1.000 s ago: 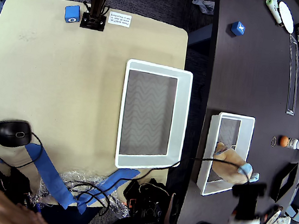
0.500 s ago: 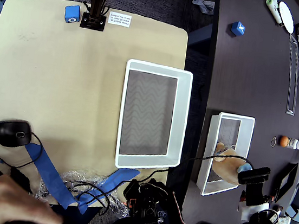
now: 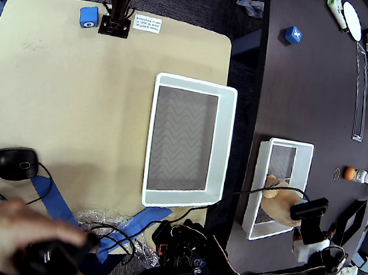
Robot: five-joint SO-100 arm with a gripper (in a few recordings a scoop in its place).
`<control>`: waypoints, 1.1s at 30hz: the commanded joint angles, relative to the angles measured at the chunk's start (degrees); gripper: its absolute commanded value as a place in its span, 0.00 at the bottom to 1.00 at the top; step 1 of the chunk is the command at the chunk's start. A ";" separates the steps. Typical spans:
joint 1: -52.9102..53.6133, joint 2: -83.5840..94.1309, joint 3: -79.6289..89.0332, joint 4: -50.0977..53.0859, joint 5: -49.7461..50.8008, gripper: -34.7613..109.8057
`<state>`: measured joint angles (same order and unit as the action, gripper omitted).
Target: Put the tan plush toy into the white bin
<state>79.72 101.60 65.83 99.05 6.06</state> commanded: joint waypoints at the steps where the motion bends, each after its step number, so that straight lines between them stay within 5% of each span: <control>1: -2.90 0.00 -2.99 0.53 0.35 0.64; 24: -5.89 5.10 19.78 0.35 -0.18 0.63; 33: -5.80 8.61 20.83 0.35 -0.18 0.50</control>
<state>73.48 106.52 86.31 98.09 4.92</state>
